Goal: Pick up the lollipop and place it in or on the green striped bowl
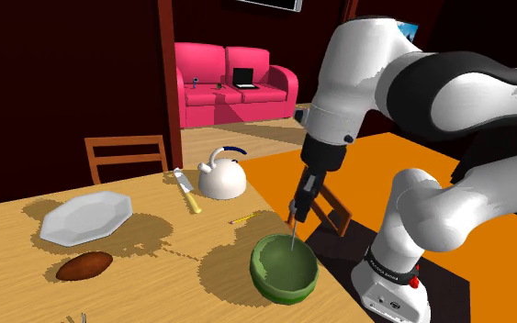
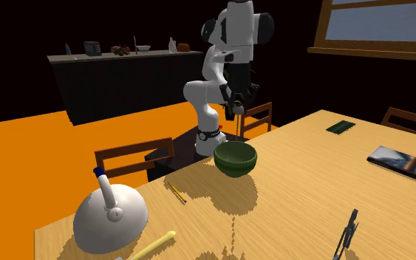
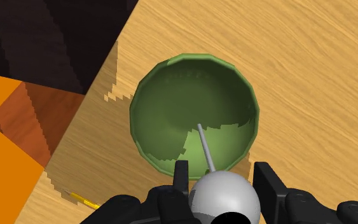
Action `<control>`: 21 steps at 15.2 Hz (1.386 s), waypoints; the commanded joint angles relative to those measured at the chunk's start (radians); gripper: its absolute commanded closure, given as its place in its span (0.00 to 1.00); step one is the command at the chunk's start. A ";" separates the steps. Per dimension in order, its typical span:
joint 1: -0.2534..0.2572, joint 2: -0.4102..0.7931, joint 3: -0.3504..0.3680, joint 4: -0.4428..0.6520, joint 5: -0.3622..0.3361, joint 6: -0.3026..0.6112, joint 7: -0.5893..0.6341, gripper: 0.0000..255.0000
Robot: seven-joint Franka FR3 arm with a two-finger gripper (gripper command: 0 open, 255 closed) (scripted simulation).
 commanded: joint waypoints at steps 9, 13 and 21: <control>0.012 0.005 0.031 -0.097 0.031 0.102 -0.010 1.00; 0.012 0.005 0.031 -0.097 0.031 0.102 -0.010 1.00; 0.008 -0.001 0.018 -0.069 0.019 0.067 -0.008 0.00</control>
